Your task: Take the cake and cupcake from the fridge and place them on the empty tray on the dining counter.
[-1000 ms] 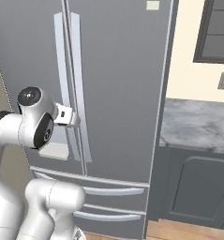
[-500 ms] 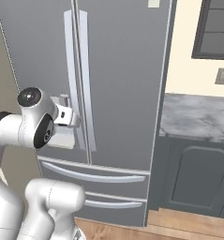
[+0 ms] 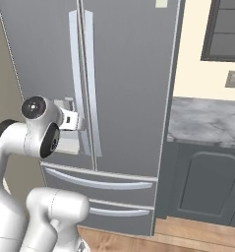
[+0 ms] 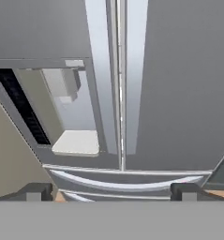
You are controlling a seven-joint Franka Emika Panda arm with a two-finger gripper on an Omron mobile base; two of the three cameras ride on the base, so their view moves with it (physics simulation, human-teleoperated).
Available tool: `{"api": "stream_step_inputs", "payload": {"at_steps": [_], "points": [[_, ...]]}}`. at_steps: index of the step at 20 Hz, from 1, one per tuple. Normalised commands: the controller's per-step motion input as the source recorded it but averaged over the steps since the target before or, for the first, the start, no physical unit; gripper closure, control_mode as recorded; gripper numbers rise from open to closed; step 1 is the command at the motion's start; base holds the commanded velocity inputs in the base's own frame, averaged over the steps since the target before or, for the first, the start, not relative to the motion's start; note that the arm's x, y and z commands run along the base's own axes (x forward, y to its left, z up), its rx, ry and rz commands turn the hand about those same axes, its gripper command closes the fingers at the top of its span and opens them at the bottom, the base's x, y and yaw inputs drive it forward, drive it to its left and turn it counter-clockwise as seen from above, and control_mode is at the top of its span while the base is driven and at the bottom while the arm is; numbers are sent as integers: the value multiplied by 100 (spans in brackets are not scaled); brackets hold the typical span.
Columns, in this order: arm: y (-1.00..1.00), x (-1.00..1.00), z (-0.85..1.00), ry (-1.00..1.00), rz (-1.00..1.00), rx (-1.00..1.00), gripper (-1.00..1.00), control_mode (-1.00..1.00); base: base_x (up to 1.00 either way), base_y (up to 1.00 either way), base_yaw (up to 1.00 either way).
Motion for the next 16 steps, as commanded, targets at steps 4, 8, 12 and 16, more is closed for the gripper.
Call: {"api": "stream_step_inputs", "payload": {"at_steps": [4,8,12,16], "points": [[-11,52,0,-11,-1,4,-100,-100,0,0,0],[-23,53,0,0,-1,3,-100,-100,0,0,0],[-23,54,0,2,0,0,-100,-100,0,0,0],[-14,69,0,3,0,0,-100,-100,0,0,0]]}}
